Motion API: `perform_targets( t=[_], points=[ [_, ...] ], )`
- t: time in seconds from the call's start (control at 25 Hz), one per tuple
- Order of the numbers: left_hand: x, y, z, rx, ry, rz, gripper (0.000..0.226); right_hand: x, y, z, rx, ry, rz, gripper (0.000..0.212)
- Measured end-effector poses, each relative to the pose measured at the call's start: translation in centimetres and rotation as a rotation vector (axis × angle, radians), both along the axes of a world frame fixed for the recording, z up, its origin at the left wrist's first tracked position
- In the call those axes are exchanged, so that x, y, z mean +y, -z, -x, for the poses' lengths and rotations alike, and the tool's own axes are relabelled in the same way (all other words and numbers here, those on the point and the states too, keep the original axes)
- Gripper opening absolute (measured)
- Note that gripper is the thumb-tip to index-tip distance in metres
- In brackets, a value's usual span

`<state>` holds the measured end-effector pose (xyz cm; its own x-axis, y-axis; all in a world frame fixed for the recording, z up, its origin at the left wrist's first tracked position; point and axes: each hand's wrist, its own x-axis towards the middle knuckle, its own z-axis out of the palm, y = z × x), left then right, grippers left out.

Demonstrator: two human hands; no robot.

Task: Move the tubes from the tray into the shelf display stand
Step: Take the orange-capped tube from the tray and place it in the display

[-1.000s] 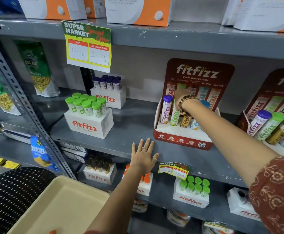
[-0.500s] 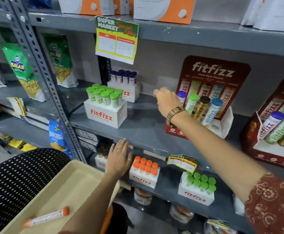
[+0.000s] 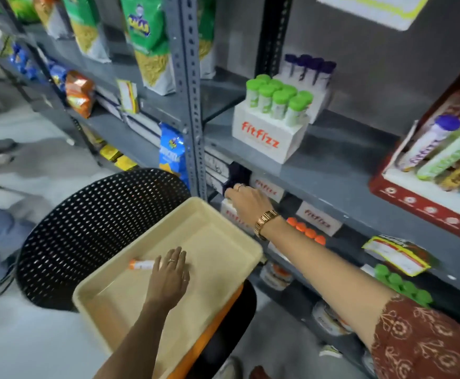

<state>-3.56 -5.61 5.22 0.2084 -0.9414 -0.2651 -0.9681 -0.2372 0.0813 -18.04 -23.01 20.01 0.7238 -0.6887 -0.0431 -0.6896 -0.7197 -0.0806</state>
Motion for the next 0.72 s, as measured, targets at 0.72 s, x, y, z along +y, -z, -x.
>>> perform_targets(
  t=[0.72],
  points=[
    [6.9,10.5,-4.4,0.223,-0.425,-0.328,0.08,8.1,18.1,-12.0,0.273,-0.169,-0.414,0.04]
  ],
)
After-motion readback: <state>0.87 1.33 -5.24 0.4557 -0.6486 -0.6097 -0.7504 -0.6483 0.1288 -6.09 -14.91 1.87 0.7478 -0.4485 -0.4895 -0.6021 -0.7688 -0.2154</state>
